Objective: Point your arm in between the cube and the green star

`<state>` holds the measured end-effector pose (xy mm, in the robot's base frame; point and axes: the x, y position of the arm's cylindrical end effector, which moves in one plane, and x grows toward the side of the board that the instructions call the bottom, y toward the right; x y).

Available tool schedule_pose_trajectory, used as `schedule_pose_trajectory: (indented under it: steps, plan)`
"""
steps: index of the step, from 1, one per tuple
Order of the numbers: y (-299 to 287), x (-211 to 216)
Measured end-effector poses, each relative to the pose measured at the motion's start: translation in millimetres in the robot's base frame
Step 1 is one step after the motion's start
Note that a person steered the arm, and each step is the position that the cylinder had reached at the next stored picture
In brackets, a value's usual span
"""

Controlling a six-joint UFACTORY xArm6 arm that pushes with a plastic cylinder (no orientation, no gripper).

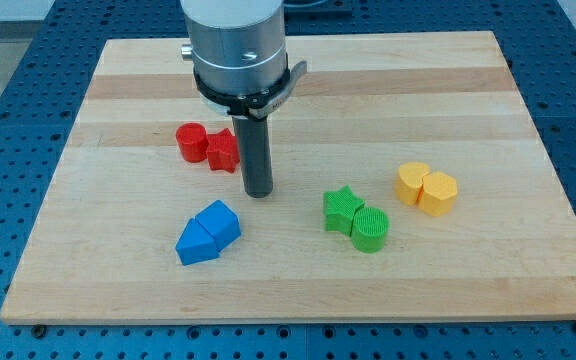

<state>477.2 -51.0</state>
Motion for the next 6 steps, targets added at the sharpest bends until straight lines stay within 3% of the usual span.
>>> schedule_pose_trajectory:
  steps: [6]
  plan:
    - [29, 66]
